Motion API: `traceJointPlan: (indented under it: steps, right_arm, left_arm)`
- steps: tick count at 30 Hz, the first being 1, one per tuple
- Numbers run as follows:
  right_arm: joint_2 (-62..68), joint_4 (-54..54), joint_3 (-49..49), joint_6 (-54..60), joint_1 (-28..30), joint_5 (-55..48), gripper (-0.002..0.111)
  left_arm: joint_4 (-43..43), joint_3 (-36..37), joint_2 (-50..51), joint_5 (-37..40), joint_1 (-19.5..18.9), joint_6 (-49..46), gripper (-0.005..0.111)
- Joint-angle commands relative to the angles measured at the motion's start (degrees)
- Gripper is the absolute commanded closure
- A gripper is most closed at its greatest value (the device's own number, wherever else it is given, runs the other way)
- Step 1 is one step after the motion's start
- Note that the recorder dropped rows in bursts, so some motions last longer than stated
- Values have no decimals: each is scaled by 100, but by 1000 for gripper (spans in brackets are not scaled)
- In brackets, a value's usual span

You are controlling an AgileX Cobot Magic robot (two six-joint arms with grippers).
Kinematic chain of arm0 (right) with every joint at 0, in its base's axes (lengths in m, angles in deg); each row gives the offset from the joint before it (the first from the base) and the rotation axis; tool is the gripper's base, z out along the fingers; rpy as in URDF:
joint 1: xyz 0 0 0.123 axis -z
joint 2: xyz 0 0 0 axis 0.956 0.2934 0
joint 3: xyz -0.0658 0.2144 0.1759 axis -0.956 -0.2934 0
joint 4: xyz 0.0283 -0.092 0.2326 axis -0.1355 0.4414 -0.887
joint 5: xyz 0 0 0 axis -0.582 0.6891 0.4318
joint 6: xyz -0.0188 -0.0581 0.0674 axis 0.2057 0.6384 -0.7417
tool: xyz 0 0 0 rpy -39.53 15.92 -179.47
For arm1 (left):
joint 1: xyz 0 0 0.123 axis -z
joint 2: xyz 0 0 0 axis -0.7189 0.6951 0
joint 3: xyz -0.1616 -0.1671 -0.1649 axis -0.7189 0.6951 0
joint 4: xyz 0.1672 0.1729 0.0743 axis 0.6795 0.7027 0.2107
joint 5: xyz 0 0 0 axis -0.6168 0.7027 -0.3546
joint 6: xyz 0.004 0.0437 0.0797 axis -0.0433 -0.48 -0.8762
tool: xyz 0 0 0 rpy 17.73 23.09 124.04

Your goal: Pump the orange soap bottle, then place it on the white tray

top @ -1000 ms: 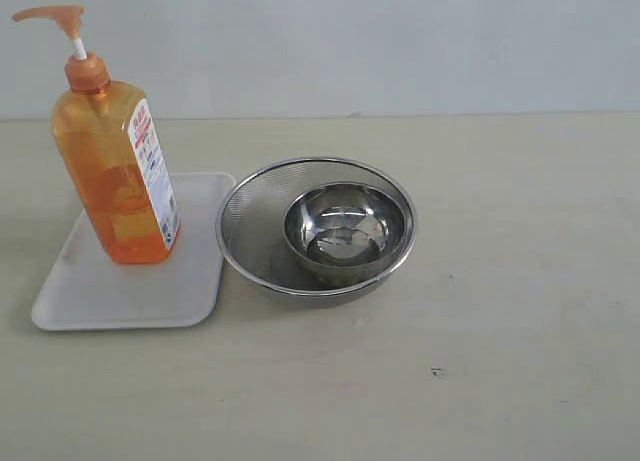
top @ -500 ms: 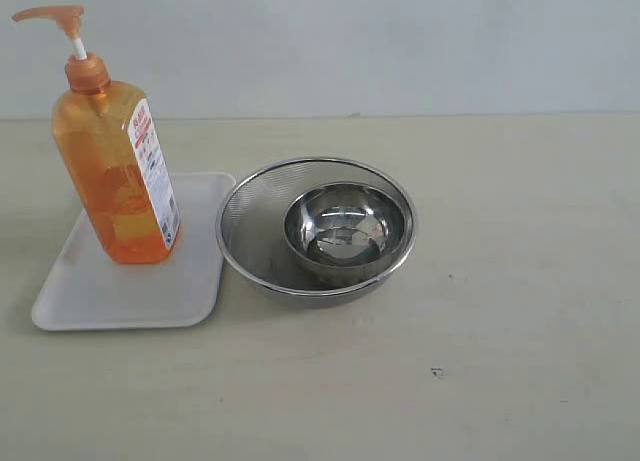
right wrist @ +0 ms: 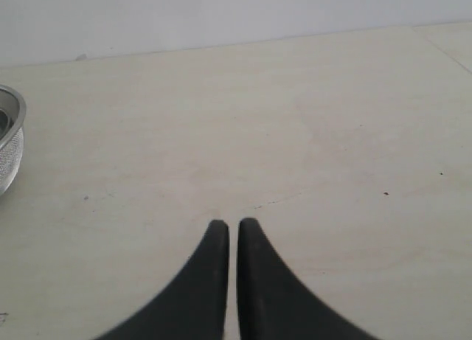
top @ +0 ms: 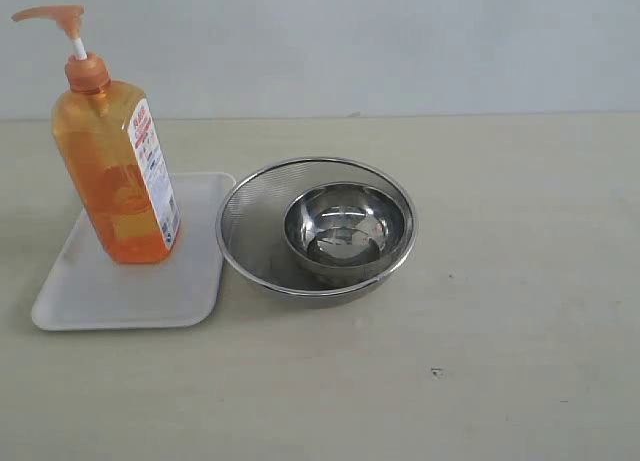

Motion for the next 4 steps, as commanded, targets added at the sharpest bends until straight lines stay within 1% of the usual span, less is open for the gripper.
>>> traceJointPlan:
  steps: [1,4]
  right_arm:
    - [-22,41,3,-29,13,40,108]
    - [-22,41,3,-29,13,40,108]
  left_arm:
    - [-63,14,-15,-74,-20,-27,102]
    - [-63,14,-15,-74,-20,-27,102]
